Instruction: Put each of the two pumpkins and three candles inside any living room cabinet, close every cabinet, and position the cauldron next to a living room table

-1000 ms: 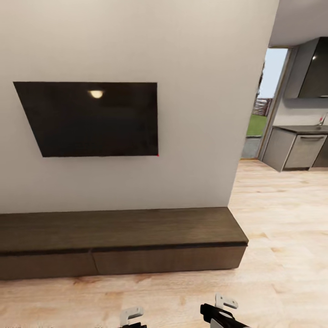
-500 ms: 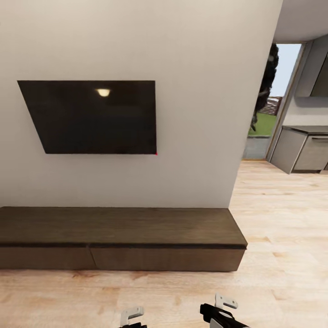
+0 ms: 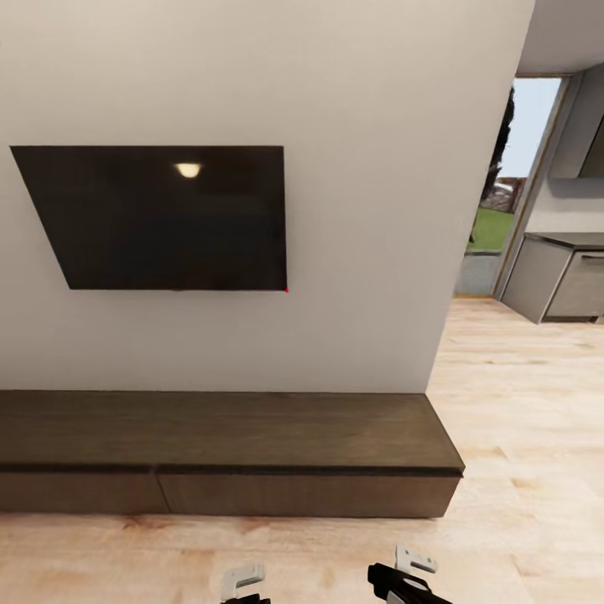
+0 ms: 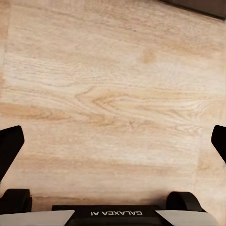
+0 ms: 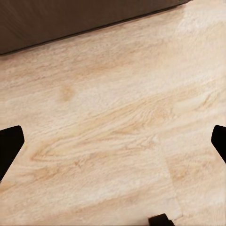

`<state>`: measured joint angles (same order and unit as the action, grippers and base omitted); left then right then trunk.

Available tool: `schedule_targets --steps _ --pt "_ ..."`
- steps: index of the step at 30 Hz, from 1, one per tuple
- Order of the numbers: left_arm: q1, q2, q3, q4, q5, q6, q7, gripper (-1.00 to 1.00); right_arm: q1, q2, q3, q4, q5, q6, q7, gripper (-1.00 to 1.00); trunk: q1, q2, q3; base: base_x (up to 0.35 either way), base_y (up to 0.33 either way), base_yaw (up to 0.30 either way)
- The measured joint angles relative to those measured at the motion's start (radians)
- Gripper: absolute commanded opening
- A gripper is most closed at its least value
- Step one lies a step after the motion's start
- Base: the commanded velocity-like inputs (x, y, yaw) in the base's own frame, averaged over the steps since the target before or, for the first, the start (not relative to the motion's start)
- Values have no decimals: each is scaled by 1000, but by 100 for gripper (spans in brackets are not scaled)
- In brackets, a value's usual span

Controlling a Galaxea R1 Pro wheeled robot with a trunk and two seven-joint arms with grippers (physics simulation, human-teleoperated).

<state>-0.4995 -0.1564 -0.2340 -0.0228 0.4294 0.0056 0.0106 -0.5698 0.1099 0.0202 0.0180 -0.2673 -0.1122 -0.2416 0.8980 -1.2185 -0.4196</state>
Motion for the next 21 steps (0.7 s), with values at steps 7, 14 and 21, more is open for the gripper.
schedule_targets --steps 7,14,21 --pt "7 -12 10 2 3 10 8 100 16 11 -11 2 -12 -2 -1 100 0 0 0 87 0 0" --pt "8 -18 13 2 2 9 6 100 20 28 -20 1 -12 -4 -1 100 0 0 0 0 0 0" --pt "8 -18 15 2 2 8 5 100 21 23 -17 -1 -9 -5 0 100 12 -21 -9 0 0 0"
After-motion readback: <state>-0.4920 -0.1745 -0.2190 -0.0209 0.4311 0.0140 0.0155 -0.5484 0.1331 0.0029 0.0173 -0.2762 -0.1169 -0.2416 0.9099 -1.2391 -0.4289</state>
